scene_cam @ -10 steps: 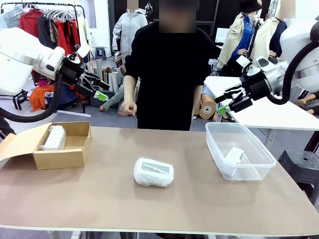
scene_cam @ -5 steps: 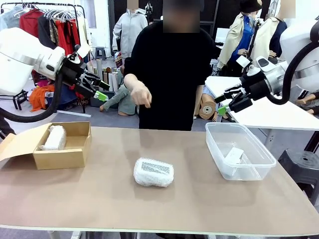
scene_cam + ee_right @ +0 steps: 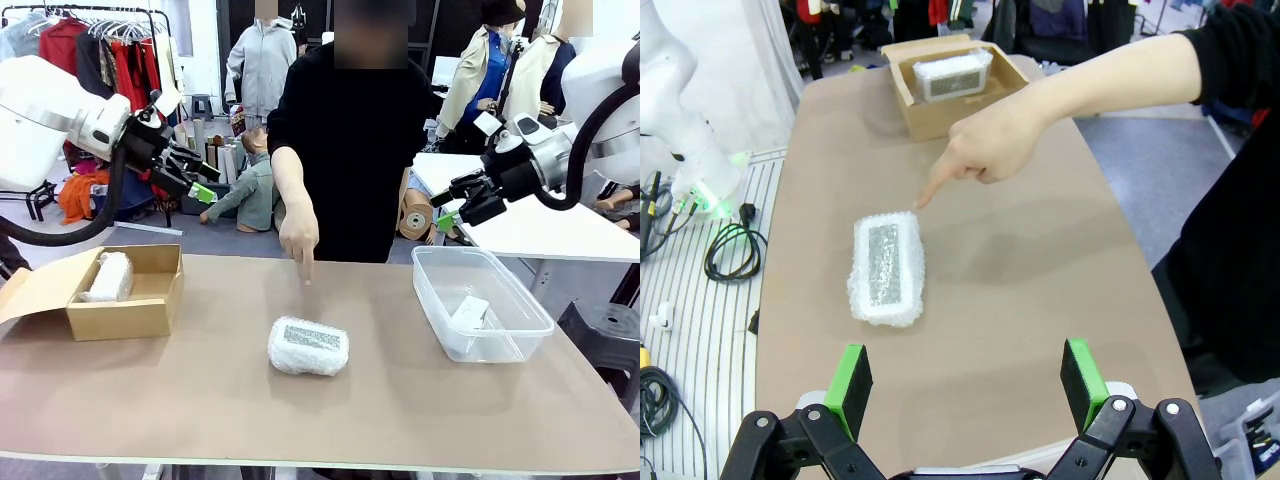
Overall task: Separate and place wrapped and unwrapped clocks.
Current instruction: Pick up the Digital clock indicated by the person.
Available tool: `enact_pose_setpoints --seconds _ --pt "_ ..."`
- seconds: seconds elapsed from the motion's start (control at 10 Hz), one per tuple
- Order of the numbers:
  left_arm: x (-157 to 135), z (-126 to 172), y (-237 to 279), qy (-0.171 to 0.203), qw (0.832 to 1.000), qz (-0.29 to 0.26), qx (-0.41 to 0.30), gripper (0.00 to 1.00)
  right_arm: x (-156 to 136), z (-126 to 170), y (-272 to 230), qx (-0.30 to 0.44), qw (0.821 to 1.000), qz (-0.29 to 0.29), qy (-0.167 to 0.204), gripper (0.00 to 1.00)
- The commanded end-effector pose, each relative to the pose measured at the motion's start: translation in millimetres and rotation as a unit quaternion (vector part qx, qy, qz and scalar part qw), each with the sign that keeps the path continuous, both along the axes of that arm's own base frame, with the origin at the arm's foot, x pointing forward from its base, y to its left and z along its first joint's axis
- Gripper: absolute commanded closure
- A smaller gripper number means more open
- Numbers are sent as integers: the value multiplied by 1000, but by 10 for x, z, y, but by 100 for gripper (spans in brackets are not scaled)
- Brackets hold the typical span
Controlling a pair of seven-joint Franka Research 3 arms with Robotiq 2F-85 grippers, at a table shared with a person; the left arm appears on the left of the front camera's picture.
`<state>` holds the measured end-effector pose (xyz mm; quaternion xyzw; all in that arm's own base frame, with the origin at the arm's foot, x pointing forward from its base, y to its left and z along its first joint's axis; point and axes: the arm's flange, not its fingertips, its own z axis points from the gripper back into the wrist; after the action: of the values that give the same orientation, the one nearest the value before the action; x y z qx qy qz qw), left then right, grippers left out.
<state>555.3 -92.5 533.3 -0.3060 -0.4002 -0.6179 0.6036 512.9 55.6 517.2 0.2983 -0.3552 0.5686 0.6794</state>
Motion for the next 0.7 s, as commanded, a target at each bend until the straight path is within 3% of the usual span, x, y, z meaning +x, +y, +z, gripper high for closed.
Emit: enact_pose_setpoints --seconds 0.0,0.6 --pt "-19 29 2 -1 1000 1 -4 0 7 6 32 1 1000 -8 -3 0" --pt "-19 29 2 -1 1000 1 -4 0 7 6 32 1 1000 -8 -3 0"
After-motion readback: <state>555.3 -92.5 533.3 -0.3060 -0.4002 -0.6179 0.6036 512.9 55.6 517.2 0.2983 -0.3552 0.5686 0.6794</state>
